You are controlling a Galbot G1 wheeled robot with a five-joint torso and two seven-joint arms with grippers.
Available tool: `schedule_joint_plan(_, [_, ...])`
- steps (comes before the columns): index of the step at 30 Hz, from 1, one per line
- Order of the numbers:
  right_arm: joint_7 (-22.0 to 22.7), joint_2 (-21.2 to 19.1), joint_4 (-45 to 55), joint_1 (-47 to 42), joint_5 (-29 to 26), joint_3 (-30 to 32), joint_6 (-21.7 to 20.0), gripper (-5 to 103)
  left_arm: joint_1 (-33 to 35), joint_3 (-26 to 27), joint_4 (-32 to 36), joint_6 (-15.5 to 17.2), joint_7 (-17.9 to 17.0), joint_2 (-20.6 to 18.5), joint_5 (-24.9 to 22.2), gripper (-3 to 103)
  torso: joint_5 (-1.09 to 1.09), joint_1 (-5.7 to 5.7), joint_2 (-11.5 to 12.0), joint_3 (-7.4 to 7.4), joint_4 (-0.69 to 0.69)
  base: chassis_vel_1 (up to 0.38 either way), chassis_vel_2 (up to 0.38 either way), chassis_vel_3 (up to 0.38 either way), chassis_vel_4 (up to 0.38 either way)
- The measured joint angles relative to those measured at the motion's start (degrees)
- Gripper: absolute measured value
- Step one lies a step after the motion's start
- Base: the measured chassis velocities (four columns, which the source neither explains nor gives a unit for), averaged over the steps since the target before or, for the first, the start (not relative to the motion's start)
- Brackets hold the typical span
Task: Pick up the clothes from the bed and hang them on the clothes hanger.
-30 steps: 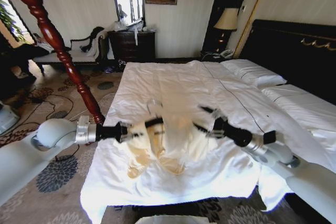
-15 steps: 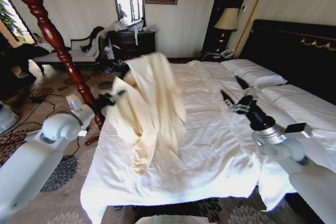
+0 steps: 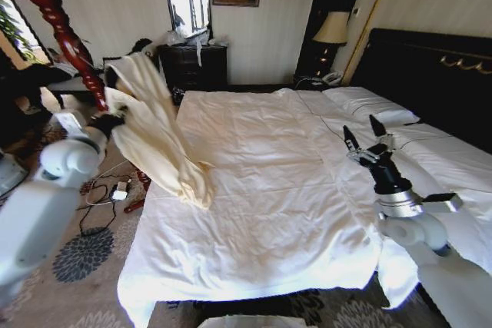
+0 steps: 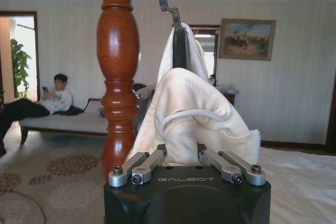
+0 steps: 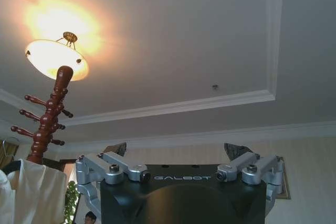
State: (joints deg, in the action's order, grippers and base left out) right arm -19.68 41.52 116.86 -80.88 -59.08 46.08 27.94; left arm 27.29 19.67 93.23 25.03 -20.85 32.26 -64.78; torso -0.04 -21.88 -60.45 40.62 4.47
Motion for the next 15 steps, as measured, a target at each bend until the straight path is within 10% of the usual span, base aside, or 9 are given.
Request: schedule_joint_plan(15, [2.4,-1.2,-4.2,0.7,1.6,-0.7,0.3,100,-32.4,-18.8,-13.1,14.3,7.3,1.1,-10.7,18,0.07,0.00,0.0,0.00,0.02,0.000,0.000,0.000,0.000])
